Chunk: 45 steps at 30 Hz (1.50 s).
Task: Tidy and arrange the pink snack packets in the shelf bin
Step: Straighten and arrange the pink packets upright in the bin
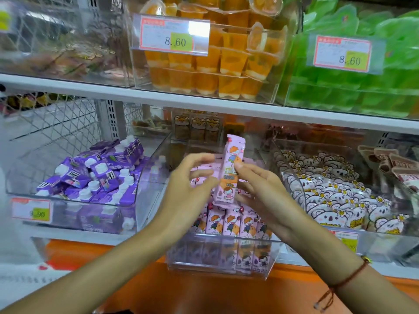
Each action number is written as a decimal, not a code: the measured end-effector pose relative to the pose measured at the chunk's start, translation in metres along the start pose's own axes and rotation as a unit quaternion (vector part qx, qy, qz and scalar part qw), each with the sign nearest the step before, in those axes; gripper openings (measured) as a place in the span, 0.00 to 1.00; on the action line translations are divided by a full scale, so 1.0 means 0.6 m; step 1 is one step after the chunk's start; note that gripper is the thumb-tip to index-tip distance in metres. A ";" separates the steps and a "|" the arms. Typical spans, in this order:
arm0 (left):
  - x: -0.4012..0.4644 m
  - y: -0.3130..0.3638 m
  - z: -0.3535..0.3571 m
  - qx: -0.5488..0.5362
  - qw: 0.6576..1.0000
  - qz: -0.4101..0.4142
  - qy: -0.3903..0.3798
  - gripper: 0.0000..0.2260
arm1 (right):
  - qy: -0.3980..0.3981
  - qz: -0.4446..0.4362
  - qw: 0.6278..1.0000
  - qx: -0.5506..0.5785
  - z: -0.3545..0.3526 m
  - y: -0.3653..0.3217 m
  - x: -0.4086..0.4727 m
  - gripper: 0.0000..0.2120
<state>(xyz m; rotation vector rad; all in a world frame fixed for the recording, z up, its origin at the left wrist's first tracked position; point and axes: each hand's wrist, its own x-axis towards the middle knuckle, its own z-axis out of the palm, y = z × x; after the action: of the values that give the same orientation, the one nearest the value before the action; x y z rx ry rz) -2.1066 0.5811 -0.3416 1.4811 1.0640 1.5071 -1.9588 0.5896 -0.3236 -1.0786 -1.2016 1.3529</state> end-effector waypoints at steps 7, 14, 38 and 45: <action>-0.004 -0.012 0.011 0.095 0.993 0.071 0.004 0.21 | 0.008 -0.008 0.999 0.031 0.007 0.009 0.004 0.12; 0.006 -0.015 0.000 0.098 0.989 0.098 -0.051 0.12 | -0.038 -0.059 0.996 0.046 -0.014 -0.010 0.005 0.14; 0.002 0.013 0.005 -0.122 0.962 -0.211 -0.121 0.10 | 0.032 -0.069 0.994 -0.082 -0.002 -0.006 -0.004 0.12; 0.012 0.012 -0.011 0.019 0.995 0.030 -0.097 0.13 | -0.041 -0.186 0.975 -0.118 -0.013 -0.009 -0.005 0.15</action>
<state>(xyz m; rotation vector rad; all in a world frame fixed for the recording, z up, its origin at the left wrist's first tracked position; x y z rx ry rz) -2.1131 0.5847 -0.3320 1.6625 0.9452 1.3569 -1.9500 0.5874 -0.3194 -0.9076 -1.5676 0.9900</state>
